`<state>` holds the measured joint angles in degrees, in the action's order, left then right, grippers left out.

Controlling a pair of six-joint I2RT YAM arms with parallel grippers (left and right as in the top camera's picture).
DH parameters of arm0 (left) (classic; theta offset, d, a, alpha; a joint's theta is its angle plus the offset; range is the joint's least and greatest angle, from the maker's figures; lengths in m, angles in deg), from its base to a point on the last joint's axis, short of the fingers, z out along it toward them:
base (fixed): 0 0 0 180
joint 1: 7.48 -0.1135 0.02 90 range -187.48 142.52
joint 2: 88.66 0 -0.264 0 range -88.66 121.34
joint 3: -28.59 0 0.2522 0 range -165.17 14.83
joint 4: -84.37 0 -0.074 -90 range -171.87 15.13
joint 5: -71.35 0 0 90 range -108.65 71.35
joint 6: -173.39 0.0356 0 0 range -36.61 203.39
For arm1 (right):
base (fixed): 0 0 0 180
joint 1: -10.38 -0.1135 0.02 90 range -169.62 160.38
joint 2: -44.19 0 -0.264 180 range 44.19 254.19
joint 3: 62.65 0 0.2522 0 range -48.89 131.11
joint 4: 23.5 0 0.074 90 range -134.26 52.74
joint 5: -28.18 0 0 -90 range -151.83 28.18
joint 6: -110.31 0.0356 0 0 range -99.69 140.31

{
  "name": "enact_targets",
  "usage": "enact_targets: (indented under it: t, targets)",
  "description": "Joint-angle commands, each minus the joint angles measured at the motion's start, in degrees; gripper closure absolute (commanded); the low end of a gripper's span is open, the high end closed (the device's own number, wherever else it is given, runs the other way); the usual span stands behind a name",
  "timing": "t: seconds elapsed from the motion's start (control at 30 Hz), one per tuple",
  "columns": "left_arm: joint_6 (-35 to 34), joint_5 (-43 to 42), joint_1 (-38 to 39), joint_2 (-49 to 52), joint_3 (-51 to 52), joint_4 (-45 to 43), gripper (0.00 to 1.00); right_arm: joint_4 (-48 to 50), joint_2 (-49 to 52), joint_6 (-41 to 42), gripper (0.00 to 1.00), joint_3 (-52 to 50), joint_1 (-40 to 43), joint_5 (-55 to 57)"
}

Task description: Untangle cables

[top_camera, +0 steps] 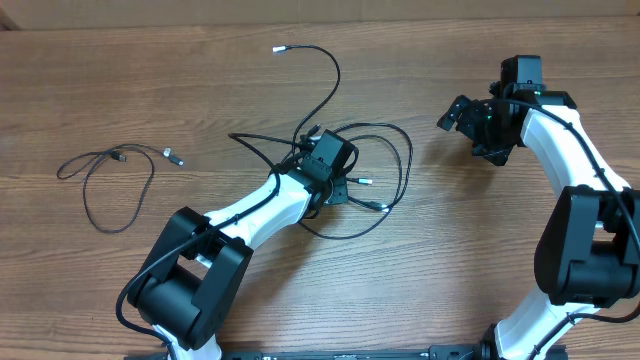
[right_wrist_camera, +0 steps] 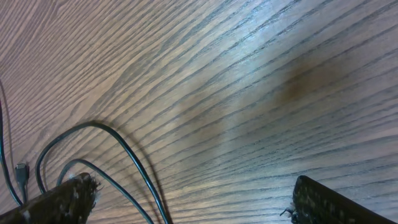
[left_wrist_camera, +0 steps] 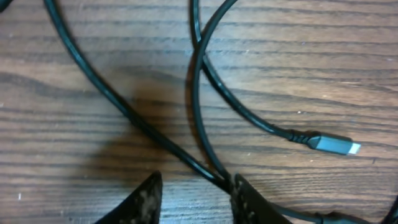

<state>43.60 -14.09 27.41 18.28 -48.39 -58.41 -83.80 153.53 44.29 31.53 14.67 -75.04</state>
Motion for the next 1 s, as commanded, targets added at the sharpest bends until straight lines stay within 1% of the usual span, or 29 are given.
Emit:
enact_targets:
  t: [0.0,0.07,0.1,0.17,0.27,0.47,0.57,0.67,0.73,0.97]
  targets:
    - [-2.64,-0.11,0.28,0.68,0.22,0.72,0.53,0.13,-1.42,0.0,0.0,0.92,-0.04,0.31]
    - [-2.67,-1.64,0.28,0.7,0.22,0.68,0.49,0.13,-1.42,0.0,0.0,0.92,-0.04,0.31]
    - [-2.67,-2.25,0.28,0.68,0.22,0.61,0.49,0.13,-1.42,0.02,0.0,0.92,-0.04,0.31]
    - [-2.67,-3.74,0.28,0.68,0.22,0.5,0.5,0.13,-1.42,0.02,0.0,0.92,-0.04,0.31]
    - [-2.69,-5.03,0.28,0.7,0.22,0.44,0.54,0.13,-1.42,0.02,0.0,0.92,-0.04,0.31]
    - [-2.69,-6.14,0.28,0.68,0.22,-0.83,0.52,0.13,-1.42,0.02,0.0,0.92,-0.04,0.31]
    - [-2.69,-6.12,0.28,0.7,0.22,-1.01,0.53,0.13,-1.42,0.0,0.0,0.92,-0.04,0.31]
    - [-2.69,-6.12,0.28,0.7,0.22,-1.03,0.59,0.13,-1.42,0.02,0.0,0.92,-0.04,0.31]
    - [-2.69,-6.12,0.28,0.68,0.22,-1.01,0.59,0.13,-1.42,0.02,0.0,0.92,-0.04,0.33]
    - [-2.69,-6.1,0.28,0.68,0.22,-1.16,0.57,0.13,-1.42,0.0,0.0,0.92,-0.04,0.31]
